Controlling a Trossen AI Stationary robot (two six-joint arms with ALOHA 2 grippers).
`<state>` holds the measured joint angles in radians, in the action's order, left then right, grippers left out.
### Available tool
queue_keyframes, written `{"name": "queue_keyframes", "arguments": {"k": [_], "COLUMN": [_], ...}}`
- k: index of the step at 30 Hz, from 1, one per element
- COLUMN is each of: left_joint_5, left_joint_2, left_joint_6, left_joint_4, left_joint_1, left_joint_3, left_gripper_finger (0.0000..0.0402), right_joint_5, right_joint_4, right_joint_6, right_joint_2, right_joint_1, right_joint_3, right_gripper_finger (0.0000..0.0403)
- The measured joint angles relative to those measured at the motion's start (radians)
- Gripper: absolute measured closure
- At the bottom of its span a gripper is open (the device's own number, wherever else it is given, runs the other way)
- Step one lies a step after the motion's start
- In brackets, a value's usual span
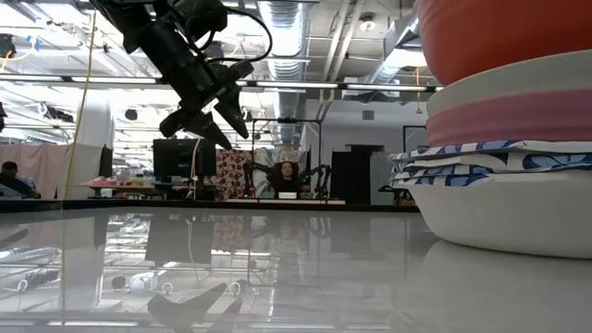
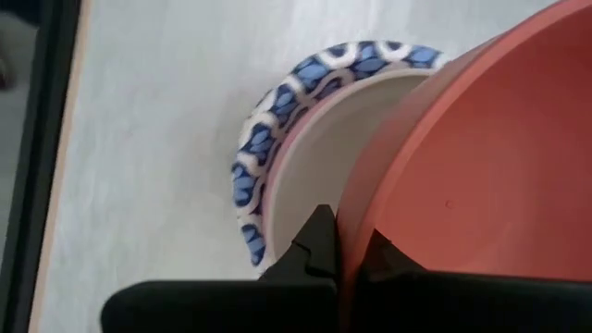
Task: Nest bowls inside each other
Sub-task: Stack the orange bowl on top of the white bowl
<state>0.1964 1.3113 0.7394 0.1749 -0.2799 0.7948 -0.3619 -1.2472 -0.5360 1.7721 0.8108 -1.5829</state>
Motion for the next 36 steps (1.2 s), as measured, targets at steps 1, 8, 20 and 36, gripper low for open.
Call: {"name": "queue_keyframes", "arguments": {"k": [1,8,20,36], "left_joint_5": [0.000,0.002,0.002,0.001], "left_joint_2": [0.000,0.000,0.000,0.000], "left_joint_6": [0.002,-0.020,-0.019,0.004], "left_joint_4": [0.000,0.000,0.000,0.000], "left_joint_1": [0.000,0.000,0.000,0.000], "left_joint_3": [0.000,0.000,0.000,0.000], "left_gripper_finger": [0.0223,0.0223,0.0223,0.0223], "right_joint_5": [-0.006,-0.039,-0.069,-0.088], "right_joint_4": [0.000,-0.001,-0.002,-0.002], "right_joint_6": [-0.018,-0.109,-0.185,-0.219], "right_joint_2": [0.000,0.000,0.000,0.000], "right_joint_1": [-0.001,-0.001,-0.001,0.007], "right_joint_3": [0.000,0.000,0.000,0.000], "right_gripper_finger": [0.0395,0.0395,0.0395,0.0395]}}
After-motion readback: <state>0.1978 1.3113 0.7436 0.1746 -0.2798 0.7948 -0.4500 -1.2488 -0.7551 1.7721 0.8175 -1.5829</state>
